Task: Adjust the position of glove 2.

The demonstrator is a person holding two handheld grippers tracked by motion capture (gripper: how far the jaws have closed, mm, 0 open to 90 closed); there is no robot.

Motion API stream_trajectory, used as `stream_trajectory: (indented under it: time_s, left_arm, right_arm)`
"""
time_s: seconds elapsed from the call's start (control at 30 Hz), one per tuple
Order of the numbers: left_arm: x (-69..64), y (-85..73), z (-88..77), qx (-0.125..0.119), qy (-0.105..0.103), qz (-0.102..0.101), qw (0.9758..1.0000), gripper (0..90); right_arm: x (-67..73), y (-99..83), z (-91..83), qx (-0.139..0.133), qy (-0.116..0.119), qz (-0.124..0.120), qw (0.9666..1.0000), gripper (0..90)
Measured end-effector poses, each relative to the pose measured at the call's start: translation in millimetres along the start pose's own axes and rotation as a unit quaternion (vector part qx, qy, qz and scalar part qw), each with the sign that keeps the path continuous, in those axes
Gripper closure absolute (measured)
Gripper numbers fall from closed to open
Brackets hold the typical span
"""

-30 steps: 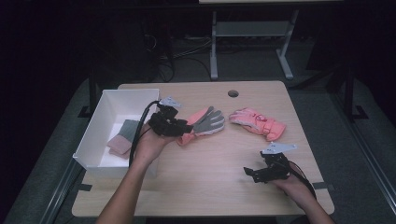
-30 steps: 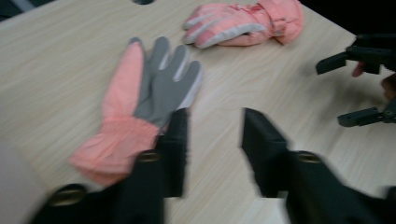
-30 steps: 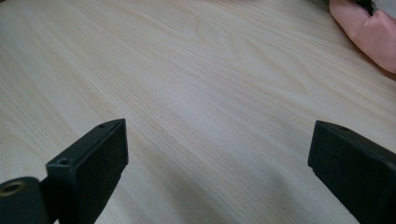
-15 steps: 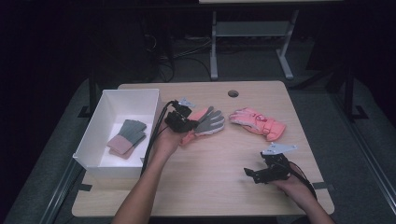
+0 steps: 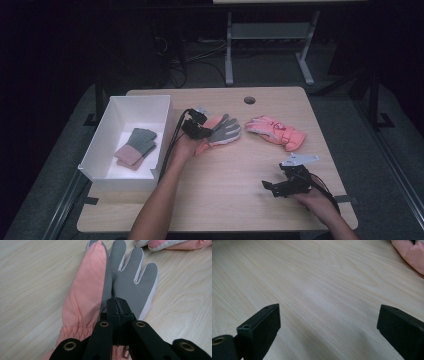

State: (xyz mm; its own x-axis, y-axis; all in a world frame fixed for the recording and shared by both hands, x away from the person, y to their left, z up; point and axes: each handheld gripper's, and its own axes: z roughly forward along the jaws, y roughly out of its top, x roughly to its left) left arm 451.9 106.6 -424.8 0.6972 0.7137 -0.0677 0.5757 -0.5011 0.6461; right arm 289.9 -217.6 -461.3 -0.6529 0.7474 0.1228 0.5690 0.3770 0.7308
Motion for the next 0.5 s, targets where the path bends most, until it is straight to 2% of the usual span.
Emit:
stream_trajectory:
  time_s: [0.3,0.5]
  left_arm:
    - [3.0,-3.0,4.6,0.009,-0.009,-0.003,0.9999,89.8]
    - [-2.7,-8.5,1.2,0.008,-0.017,0.001,0.9998,89.8]
  right_arm:
    - [-0.3,-0.8,-1.1,0.0,-0.002,-0.001,1.0,4.5]
    - [0.0,-0.9,-1.6,-0.001,-0.003,0.004,1.0,4.5]
